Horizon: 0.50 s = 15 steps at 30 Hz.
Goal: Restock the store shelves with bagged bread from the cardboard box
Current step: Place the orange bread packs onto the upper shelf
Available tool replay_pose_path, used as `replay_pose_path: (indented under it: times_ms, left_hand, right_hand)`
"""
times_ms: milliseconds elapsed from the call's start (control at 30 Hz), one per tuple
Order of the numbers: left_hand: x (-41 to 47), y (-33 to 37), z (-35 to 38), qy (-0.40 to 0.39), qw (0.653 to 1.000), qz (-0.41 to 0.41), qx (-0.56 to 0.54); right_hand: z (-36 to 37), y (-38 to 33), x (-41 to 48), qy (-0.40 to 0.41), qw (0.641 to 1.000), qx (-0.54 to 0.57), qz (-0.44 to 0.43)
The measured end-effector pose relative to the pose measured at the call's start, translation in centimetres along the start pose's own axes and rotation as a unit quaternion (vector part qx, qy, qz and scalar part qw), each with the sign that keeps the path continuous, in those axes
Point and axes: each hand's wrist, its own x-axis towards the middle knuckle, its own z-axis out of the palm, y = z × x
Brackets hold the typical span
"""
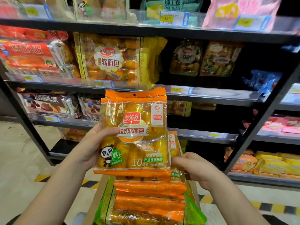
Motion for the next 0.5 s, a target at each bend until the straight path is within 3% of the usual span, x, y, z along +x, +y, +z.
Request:
replay_pose_path:
  times_ms: [100,300,500]
  left_hand:
    - [0.4,0.5,0.2,-0.013,1.000,0.005,0.004]
    - [0.6,1.2,0.4,-0.020,0.999,0.025,-0.007]
    - [0.4,2.9,0.9,-0.012,0.999,0.051,-0.009]
  right_hand:
    - [-0.1,-0.1,-0.4,0.004,0.999,0.028,-0.019]
    - [-2.3,-0.5,-1.4,0.026,0.979,0.197,-0.036]
    - [-6.2,-1.7,-2.5,0.084,0.954,0.257,-0.128]
